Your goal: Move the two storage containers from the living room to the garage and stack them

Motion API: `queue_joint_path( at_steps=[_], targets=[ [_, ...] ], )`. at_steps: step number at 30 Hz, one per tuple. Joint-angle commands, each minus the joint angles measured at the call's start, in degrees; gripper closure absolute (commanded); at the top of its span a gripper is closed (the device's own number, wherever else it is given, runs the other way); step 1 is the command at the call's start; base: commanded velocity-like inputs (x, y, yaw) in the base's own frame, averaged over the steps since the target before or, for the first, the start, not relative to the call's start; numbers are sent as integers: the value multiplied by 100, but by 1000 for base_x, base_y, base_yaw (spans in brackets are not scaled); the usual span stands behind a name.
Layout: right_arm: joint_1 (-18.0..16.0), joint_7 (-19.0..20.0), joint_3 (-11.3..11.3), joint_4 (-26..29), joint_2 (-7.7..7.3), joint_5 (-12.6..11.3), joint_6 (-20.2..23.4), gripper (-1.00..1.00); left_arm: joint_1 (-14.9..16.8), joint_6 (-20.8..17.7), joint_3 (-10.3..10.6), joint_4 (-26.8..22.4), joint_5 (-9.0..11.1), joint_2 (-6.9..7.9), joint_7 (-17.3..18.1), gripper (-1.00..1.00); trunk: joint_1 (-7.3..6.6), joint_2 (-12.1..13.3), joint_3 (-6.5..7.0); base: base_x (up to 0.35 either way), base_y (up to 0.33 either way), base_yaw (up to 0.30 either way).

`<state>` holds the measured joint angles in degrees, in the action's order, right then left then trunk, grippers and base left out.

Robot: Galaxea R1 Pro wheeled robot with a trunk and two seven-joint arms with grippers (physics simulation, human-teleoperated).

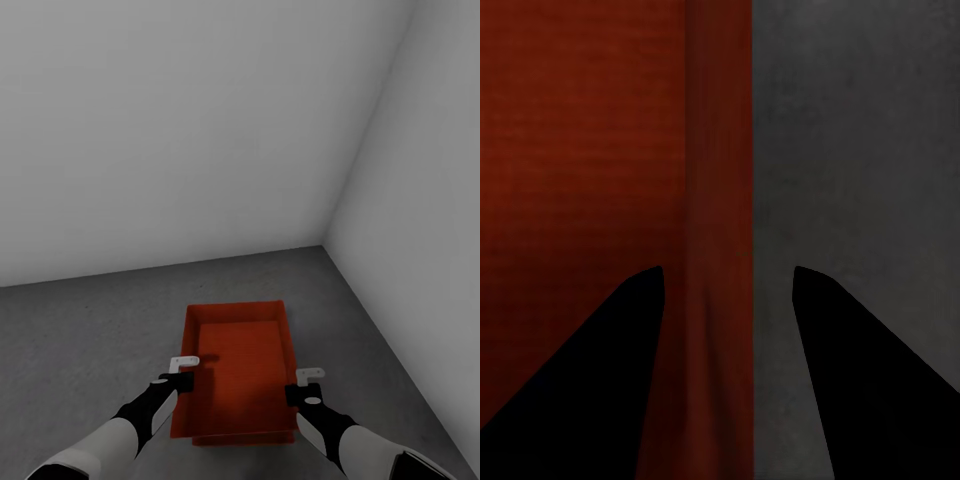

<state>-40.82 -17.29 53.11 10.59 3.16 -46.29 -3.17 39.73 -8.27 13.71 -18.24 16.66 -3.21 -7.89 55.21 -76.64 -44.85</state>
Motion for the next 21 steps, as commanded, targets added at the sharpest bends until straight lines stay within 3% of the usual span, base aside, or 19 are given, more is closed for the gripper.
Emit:
queue_joint_path(
  at_steps=[1, 7, 21],
  targets=[
    [-5, -20, -20, -13, 0, -187, 123, 100, 0, -23, 194, -31, -29, 5, -84, 100, 0, -2, -4, 0, 0, 0],
    [-5, -20, -20, -13, 0, -187, 123, 100, 0, -19, 194, -21, -27, 5, -106, 100, 0, -2, -4, 0, 0, 0],
    [-5, -20, -20, -13, 0, -187, 123, 100, 0, -25, 194, -5, -40, 5, -115, 100, 307, -564, -255, 0, 0, 0]
  ],
)
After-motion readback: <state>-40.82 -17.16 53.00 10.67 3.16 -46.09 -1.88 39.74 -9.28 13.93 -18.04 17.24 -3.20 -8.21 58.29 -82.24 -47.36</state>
